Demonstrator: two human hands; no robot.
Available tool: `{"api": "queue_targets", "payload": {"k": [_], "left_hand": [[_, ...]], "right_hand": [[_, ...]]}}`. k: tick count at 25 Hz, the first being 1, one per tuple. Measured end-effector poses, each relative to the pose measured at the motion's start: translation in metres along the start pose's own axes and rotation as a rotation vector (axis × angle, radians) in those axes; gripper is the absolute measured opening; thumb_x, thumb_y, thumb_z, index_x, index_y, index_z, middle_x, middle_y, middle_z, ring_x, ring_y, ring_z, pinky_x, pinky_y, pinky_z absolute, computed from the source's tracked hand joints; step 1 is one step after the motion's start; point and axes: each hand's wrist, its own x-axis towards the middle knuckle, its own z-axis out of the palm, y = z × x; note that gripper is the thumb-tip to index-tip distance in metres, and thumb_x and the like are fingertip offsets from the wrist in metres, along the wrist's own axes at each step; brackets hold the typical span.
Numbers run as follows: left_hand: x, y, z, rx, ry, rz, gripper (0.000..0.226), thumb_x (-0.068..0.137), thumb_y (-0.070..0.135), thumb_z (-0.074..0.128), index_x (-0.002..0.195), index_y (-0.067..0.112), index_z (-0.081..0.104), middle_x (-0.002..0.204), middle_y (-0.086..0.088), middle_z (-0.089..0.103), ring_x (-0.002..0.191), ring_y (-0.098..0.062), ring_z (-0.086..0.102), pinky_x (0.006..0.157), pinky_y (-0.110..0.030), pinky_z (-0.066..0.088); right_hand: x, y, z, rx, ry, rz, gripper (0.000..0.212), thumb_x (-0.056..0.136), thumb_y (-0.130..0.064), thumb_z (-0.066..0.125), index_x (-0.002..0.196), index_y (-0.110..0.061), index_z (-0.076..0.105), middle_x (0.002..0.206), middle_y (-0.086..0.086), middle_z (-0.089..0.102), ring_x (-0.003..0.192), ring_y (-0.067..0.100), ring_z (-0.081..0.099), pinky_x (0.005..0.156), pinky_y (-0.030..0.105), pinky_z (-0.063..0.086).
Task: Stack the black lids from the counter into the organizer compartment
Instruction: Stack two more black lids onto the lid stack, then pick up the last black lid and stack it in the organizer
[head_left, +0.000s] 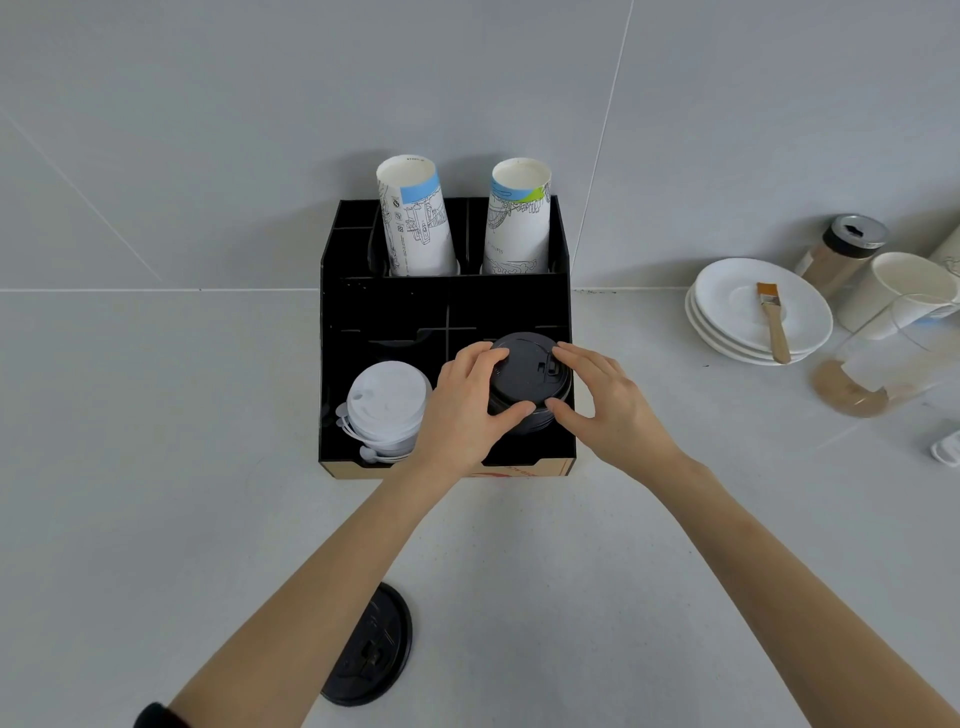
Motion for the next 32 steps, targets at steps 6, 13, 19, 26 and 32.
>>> {"api": "queue_targets", "payload": {"k": [6,13,19,26,32], "left_hand": [[0.001,0.000,-0.001,-0.001,-0.008,0.012,0.061,0.077,0.030,0.065,0.128,0.014,0.036,0.139,-0.008,0.035,0.125,-0.026,0.031,0.101,-0.035,0.032],[-0.006,-0.003,-0.012,0.023,0.020,0.017,0.059,0.080,0.030,0.062,0.130,0.014,0.035,0.144,-0.007,0.031,0.131,-0.027,0.027,0.105,-0.043,0.029],[-0.034,-0.022,-0.034,-0.005,0.026,0.012,0.054,0.082,0.026,0.060,0.129,0.012,0.037,0.140,-0.008,0.040,0.128,-0.025,0.035,0.105,-0.041,0.030],[-0.097,-0.057,-0.051,-0.003,0.018,-0.035,0.051,0.083,0.024,0.059,0.128,0.014,0.038,0.136,-0.005,0.044,0.121,-0.022,0.041,0.099,-0.029,0.031],[-0.154,-0.089,-0.053,-0.003,-0.013,-0.158,0.054,0.082,0.027,0.059,0.130,0.017,0.036,0.138,-0.003,0.041,0.123,-0.020,0.039,0.101,-0.027,0.027]], "right_hand": [[-0.002,-0.004,-0.003,0.020,0.003,0.017,0.050,0.084,-0.018,0.057,0.130,-0.014,0.038,0.141,0.006,0.041,0.130,0.020,0.033,0.106,0.027,0.025],[-0.007,-0.020,-0.007,-0.053,0.020,-0.036,0.049,0.084,-0.018,0.056,0.129,-0.013,0.038,0.142,0.008,0.038,0.131,0.024,0.033,0.110,0.044,0.030],[-0.018,-0.039,0.001,-0.081,0.041,-0.084,0.047,0.085,-0.016,0.055,0.129,-0.012,0.039,0.143,0.007,0.038,0.132,0.022,0.032,0.110,0.039,0.029],[-0.053,-0.061,0.041,-0.081,-0.057,-0.183,0.047,0.085,-0.017,0.054,0.130,-0.013,0.039,0.142,0.006,0.039,0.133,0.020,0.031,0.111,0.034,0.025],[-0.081,-0.074,0.084,-0.082,-0.184,-0.236,0.049,0.085,-0.021,0.054,0.131,-0.014,0.036,0.141,0.006,0.039,0.132,0.020,0.032,0.109,0.030,0.023]]}}
